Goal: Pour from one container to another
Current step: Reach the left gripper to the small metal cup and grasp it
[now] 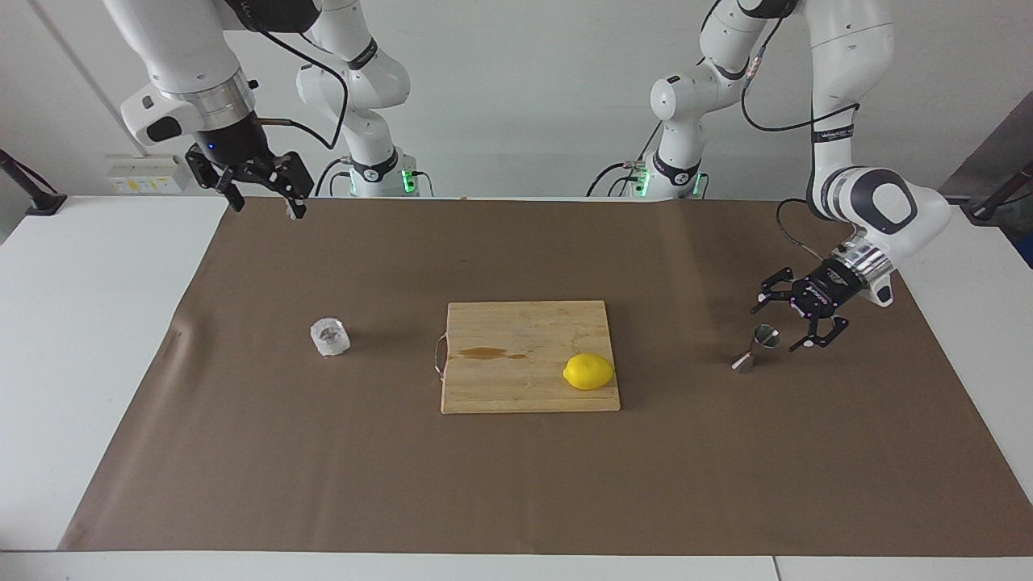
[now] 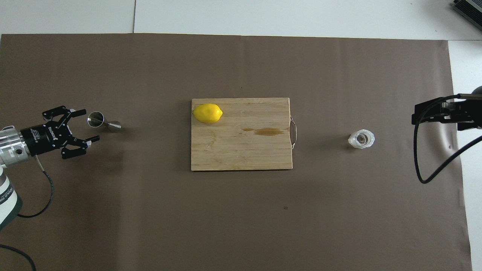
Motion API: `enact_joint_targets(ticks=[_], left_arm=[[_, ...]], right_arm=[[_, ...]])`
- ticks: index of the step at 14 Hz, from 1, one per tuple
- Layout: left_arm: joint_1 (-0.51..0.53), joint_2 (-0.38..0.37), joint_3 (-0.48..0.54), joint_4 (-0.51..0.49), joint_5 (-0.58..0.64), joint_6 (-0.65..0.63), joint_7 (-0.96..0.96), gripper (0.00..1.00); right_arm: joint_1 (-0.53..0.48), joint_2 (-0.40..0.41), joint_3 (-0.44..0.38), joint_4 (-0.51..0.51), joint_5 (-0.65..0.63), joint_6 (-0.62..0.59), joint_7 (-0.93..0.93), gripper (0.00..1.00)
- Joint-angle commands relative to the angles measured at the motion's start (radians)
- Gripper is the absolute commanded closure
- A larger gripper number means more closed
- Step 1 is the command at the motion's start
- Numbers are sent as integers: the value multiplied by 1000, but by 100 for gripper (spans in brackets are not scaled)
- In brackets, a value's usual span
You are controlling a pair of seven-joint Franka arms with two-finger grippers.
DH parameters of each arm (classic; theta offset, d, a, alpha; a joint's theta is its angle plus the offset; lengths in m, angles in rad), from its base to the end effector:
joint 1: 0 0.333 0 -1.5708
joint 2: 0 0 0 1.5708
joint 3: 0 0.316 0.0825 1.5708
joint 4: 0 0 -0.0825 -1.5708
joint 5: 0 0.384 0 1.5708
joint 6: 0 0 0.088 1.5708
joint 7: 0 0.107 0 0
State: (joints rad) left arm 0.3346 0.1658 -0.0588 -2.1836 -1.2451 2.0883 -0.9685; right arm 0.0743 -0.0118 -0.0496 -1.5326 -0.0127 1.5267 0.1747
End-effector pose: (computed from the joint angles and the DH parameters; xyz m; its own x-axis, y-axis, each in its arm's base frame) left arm 0.5379 0.1039 0.3186 -0.2717 0.4645 -0.8428 0.8853 0.4641 -0.0297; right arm 0.5467 0.0119 0.6451 0.9887 -0.1500 0.0079 -0.1501 -0.9886 0.0109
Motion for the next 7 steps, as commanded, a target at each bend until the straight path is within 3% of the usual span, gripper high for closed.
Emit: enact_joint_targets(ticks=[1, 7], left_arm=[[-9, -29, -3, -30, -34, 29, -13, 0], [-52, -25, -4, -27, -62, 75, -12, 0]], right_arm=[[-10, -8, 4, -3, 0, -17, -24, 0], [-10, -8, 4, -3, 0, -16, -24, 0]])
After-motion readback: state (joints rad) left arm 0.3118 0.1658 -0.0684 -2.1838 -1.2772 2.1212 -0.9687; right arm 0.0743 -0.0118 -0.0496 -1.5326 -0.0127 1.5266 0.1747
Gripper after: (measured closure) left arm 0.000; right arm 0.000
